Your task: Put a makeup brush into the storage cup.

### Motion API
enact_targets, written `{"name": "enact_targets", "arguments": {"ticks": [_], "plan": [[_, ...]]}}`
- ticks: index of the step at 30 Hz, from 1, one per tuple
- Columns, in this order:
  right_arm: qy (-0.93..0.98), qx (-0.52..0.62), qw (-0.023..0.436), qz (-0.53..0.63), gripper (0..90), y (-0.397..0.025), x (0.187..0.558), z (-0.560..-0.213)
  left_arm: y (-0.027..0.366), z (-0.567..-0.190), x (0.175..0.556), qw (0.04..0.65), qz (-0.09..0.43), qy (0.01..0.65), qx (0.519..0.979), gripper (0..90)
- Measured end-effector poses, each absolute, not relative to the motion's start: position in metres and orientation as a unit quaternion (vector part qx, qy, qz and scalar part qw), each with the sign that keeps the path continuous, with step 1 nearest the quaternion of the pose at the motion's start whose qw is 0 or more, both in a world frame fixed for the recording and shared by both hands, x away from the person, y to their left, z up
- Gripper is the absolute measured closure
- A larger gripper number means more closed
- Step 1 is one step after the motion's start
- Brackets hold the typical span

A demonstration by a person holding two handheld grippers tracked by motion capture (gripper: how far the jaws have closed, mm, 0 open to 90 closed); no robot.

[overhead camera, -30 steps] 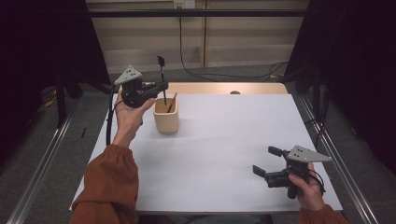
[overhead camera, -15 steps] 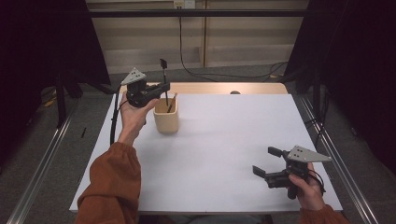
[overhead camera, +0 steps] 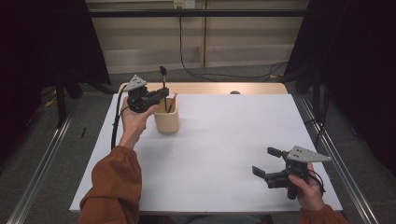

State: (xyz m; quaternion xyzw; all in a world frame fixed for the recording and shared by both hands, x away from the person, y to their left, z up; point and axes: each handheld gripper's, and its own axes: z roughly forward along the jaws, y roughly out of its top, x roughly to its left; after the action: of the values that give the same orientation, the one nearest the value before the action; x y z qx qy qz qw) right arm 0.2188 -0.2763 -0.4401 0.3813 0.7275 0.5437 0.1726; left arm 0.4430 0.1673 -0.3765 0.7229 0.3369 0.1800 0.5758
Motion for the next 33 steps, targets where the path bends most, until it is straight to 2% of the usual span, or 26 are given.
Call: {"name": "enact_targets", "arguments": {"ticks": [33], "plan": [[0.737,0.376,0.164,0.538,1.5,-0.274,0.219,-0.441,0.171,-0.411,0.437,0.562,0.168,0.354,0.728,85.4]]}}
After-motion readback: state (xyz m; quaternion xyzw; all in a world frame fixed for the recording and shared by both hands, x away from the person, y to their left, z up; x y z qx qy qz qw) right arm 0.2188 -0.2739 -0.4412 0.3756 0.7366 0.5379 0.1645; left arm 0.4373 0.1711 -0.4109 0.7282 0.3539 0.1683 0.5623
